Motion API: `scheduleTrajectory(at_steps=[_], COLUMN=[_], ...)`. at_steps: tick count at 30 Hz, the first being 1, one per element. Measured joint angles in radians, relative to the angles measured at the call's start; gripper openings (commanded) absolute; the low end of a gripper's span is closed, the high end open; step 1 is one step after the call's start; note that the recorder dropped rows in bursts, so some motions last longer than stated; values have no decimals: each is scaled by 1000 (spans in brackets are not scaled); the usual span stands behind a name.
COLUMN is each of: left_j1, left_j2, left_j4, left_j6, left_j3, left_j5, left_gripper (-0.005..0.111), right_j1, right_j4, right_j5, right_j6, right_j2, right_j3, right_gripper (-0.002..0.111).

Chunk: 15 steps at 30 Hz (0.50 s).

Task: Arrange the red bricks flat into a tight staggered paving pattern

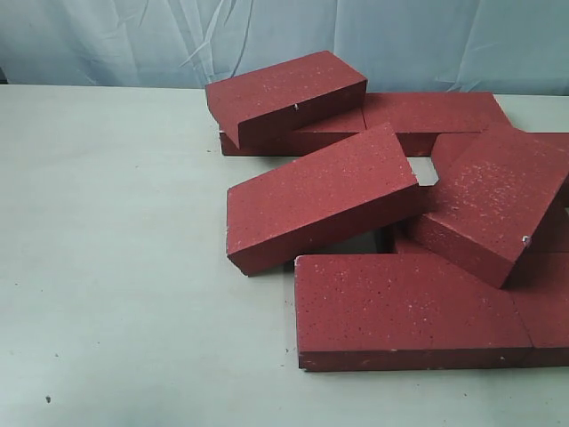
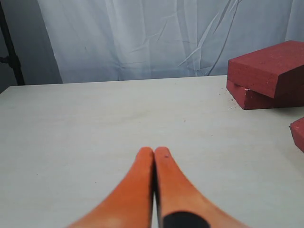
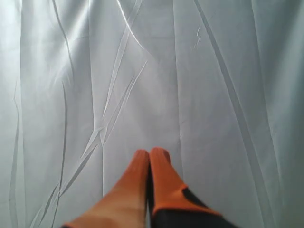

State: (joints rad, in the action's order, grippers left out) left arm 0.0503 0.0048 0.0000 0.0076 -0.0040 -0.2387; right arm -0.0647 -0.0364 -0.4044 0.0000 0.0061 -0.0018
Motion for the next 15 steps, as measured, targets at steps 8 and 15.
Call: scheduleTrajectory(at_steps=[8, 15], left_j1=[0, 0], left_j2=[0, 0], left_j4=[0, 0], left_j6=[0, 0], left_j3=[0, 0], left_j5=[0, 0], left_gripper=[0, 0], right_j1=[0, 0], right_j4=[0, 0], right_j5=[85, 287], right_j6=[0, 0], right_j2=[0, 0], right_j3=[-30, -152], right_gripper=[-1, -1])
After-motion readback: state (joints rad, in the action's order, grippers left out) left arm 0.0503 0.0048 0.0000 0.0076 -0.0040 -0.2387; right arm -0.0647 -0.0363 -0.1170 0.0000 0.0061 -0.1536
